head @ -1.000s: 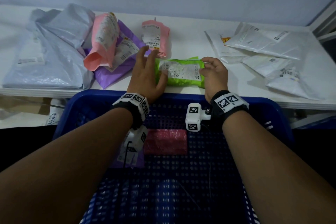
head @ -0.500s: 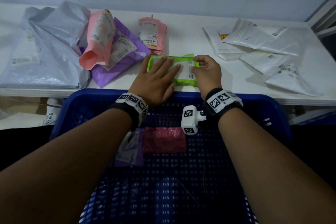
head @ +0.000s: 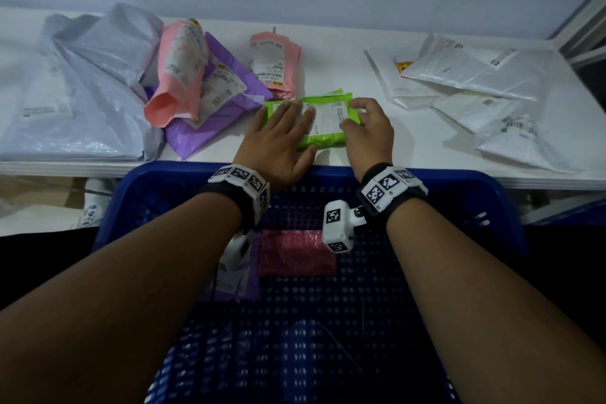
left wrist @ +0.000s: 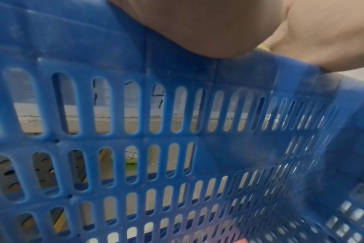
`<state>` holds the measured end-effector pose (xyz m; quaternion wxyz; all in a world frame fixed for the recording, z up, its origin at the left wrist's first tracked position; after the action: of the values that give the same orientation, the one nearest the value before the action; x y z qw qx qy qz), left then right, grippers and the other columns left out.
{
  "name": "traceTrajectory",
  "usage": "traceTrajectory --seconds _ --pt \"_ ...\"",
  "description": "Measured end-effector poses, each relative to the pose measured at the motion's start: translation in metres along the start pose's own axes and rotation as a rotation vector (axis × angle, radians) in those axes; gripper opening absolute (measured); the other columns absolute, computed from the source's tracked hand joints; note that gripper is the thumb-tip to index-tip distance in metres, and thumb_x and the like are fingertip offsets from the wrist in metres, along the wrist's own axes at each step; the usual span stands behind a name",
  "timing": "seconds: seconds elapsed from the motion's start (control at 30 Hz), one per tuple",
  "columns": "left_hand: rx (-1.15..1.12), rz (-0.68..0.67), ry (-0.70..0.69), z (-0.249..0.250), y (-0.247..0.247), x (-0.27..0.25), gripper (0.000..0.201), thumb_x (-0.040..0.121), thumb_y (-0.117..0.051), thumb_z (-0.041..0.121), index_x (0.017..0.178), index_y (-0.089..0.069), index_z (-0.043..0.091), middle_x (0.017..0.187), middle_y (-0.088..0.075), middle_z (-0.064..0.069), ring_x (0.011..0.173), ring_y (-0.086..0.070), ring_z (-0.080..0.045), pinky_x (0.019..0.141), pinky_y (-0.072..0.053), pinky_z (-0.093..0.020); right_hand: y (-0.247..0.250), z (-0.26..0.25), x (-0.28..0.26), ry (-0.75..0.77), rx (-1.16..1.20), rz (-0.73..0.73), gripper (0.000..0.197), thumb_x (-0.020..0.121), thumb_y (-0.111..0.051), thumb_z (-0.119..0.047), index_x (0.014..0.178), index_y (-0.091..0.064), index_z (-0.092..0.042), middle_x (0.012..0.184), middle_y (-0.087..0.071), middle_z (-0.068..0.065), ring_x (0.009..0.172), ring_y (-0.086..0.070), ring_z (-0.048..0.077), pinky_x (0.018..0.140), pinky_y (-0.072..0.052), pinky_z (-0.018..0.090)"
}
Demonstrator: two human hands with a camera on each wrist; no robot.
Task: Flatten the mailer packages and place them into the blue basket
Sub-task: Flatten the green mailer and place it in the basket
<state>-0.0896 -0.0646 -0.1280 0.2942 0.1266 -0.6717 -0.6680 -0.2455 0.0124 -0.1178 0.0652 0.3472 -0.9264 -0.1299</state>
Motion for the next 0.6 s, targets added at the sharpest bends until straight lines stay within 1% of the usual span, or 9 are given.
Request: traceTrajectory --seconds 0.1,0.17,0.23,0.3,0.33,0.37,0.43,0.57,0.6 --pt "-0.005 -0.004 0.006 0.000 0.000 0.000 0.072 0.097 -0.016 0.059 0.158 -0.020 0.021 0.163 -0.026 -0.009 0.151 -0.021 -0.025 0.121 -0.015 -0.052 0.001 0.001 0.001 0.007 -0.039 0.026 0.034 0.088 -0.050 -0.004 0.101 -0.061 -0.033 0.116 -0.070 0.002 0.102 -0.068 0.015 0.085 -0.058 0.039" --pt "-0.013 -0.007 0.007 0.000 0.000 0.001 0.073 0.096 -0.016 0.059 0.157 -0.023 0.020 0.162 -0.027 -0.010 0.150 -0.023 -0.025 0.121 -0.016 -0.052 0.004 0.003 0.004 -0.014 0.005 0.047 0.037 0.088 -0.050 -0.002 0.101 -0.060 -0.035 0.107 -0.071 -0.002 0.098 -0.069 0.014 0.083 -0.059 0.039" --pt "-0.018 -0.014 0.008 -0.001 -0.001 0.001 0.073 0.096 -0.017 0.059 0.157 -0.024 0.019 0.161 -0.028 -0.010 0.150 -0.025 -0.025 0.120 -0.018 -0.053 0.009 0.003 0.006 -0.036 0.087 0.061 0.038 0.086 -0.048 0.005 0.104 -0.061 -0.026 0.096 -0.071 -0.002 0.091 -0.070 0.011 0.075 -0.060 0.031" --pt "-0.024 -0.017 0.005 -0.001 -0.001 0.001 0.072 0.097 -0.019 0.058 0.157 -0.024 0.019 0.161 -0.029 -0.010 0.149 -0.026 -0.025 0.120 -0.019 -0.053 0.015 0.002 0.008 -0.050 0.159 0.087 0.037 0.084 -0.047 0.009 0.106 -0.064 -0.016 0.083 -0.068 -0.008 0.078 -0.067 0.001 0.065 -0.054 0.022" --pt "-0.027 -0.016 0.003 -0.001 -0.001 0.001 0.072 0.097 -0.020 0.058 0.157 -0.024 0.018 0.161 -0.030 -0.010 0.149 -0.027 -0.026 0.120 -0.020 -0.053 0.018 0.003 0.009 -0.060 0.183 0.101 0.037 0.084 -0.047 0.009 0.107 -0.065 -0.013 0.077 -0.066 -0.012 0.071 -0.064 -0.002 0.063 -0.052 0.020" --pt "-0.029 -0.013 0.003 -0.001 -0.001 0.001 0.072 0.097 -0.021 0.058 0.156 -0.025 0.018 0.160 -0.030 -0.010 0.148 -0.027 -0.026 0.120 -0.020 -0.053 0.019 0.003 0.009 -0.067 0.196 0.109 0.036 0.083 -0.048 0.009 0.106 -0.066 -0.012 0.073 -0.065 -0.014 0.068 -0.062 -0.002 0.063 -0.051 0.020" --pt "-0.031 -0.007 0.005 -0.001 -0.001 0.001 0.071 0.097 -0.022 0.058 0.156 -0.026 0.018 0.160 -0.032 -0.010 0.148 -0.028 -0.026 0.119 -0.021 -0.053 0.019 0.004 0.009 -0.064 0.201 0.111 0.035 0.083 -0.049 0.009 0.104 -0.066 -0.013 0.072 -0.065 -0.014 0.069 -0.062 0.001 0.064 -0.051 0.021" --pt "-0.052 -0.027 0.017 -0.002 -0.003 0.002 0.072 0.097 -0.021 0.059 0.156 -0.025 0.019 0.161 -0.029 -0.009 0.149 -0.026 -0.025 0.119 -0.021 -0.052 0.018 0.006 0.009 -0.060 0.197 0.116 0.032 0.083 -0.051 0.008 0.099 -0.068 -0.015 0.077 -0.067 -0.013 0.074 -0.064 0.003 0.068 -0.054 0.024" --pt "-0.069 -0.038 0.019 -0.003 -0.004 0.003 0.072 0.097 -0.020 0.060 0.157 -0.024 0.019 0.162 -0.028 -0.009 0.149 -0.025 -0.025 0.119 -0.022 -0.052 0.019 0.008 0.010 -0.063 0.195 0.131 0.031 0.083 -0.052 0.007 0.095 -0.069 -0.016 0.078 -0.068 -0.012 0.077 -0.066 0.006 0.072 -0.056 0.028"
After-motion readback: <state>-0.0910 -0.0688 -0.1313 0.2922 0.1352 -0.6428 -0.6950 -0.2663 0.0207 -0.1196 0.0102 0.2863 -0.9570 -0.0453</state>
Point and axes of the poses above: each hand's wrist, its own x-axis towards the middle knuckle, its own y-axis out of the back of the hand, z = x × y, the point moved 6 cm from there along x, towards the middle knuckle
